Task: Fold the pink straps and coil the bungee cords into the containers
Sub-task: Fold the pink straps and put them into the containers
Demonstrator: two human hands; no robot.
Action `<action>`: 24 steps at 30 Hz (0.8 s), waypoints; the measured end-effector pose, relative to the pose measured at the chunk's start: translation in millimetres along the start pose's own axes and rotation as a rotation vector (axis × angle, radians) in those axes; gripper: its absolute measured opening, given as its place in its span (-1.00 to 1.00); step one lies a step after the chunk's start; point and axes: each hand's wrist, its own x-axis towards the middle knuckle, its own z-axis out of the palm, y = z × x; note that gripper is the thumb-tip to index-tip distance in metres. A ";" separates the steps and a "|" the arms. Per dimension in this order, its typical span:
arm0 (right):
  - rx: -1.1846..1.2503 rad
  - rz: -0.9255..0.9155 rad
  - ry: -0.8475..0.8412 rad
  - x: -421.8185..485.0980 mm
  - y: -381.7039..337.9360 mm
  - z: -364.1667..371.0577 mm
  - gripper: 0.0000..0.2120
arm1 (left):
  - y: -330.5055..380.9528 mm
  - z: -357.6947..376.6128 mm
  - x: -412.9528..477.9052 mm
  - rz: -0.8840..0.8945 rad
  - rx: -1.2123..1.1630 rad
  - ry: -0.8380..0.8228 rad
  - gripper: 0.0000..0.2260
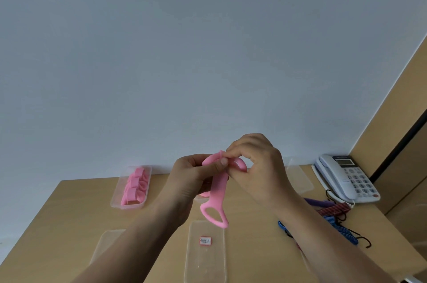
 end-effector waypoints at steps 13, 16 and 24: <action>0.070 0.312 -0.299 2.5 1.1 -4.9 -0.80 | -9.3 2.1 -1.6 0.093 0.055 0.035 -0.76; 0.108 0.303 -0.348 4.6 -3.2 -4.5 -0.85 | -11.4 2.6 -1.5 0.097 0.066 0.055 -0.67; 0.115 0.296 -0.297 1.5 -6.5 -1.8 -0.85 | -17.4 -3.0 -2.0 0.026 -0.025 0.101 -0.48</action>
